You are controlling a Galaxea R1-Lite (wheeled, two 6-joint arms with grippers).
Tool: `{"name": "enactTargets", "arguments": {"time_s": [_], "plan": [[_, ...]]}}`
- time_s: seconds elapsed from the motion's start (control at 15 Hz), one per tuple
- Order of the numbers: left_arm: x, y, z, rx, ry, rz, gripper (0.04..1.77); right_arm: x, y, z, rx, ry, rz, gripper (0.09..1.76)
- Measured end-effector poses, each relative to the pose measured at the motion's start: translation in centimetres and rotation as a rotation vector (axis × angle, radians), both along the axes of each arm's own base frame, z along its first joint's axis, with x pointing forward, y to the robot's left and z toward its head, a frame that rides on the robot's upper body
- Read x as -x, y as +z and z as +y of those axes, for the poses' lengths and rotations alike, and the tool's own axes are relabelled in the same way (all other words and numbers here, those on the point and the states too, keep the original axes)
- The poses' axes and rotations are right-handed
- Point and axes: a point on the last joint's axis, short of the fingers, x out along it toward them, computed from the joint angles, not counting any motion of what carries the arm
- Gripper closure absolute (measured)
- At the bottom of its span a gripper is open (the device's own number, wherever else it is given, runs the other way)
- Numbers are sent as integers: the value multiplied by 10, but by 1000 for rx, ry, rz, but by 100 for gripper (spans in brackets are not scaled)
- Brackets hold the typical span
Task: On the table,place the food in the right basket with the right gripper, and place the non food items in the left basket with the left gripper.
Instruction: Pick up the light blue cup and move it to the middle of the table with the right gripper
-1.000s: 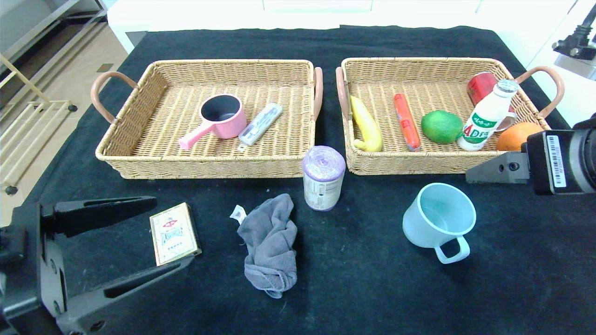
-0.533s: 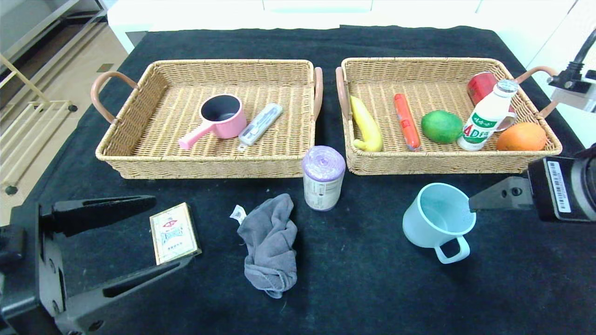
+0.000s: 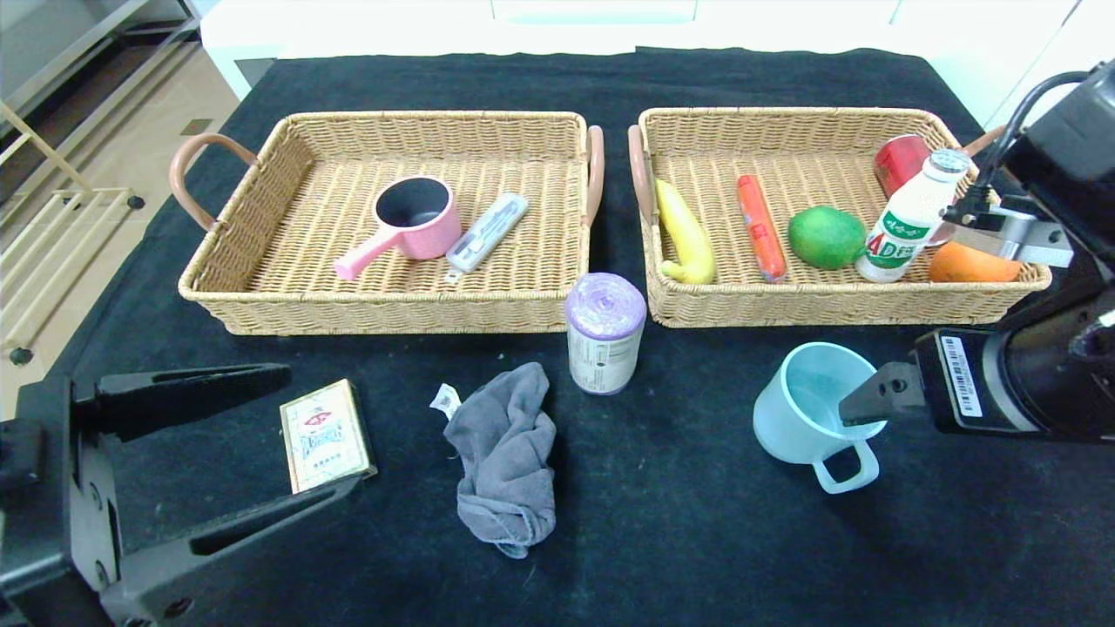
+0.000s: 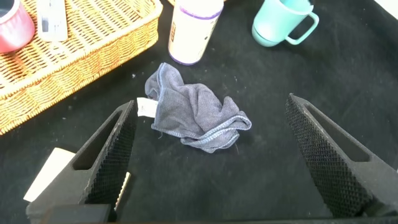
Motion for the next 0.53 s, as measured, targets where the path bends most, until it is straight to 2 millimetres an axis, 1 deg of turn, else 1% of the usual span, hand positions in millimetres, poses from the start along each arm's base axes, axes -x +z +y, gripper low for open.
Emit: {"name": "enactTargets", "arguments": {"time_s": [0.33,0.53], "plan": [[1,1,0,2,1,-5,9,-21,-15,-1,28,-55,48,14],[1,1,0,3,2,-6,9,-29,-22,0,19,-58,71,14]]}}
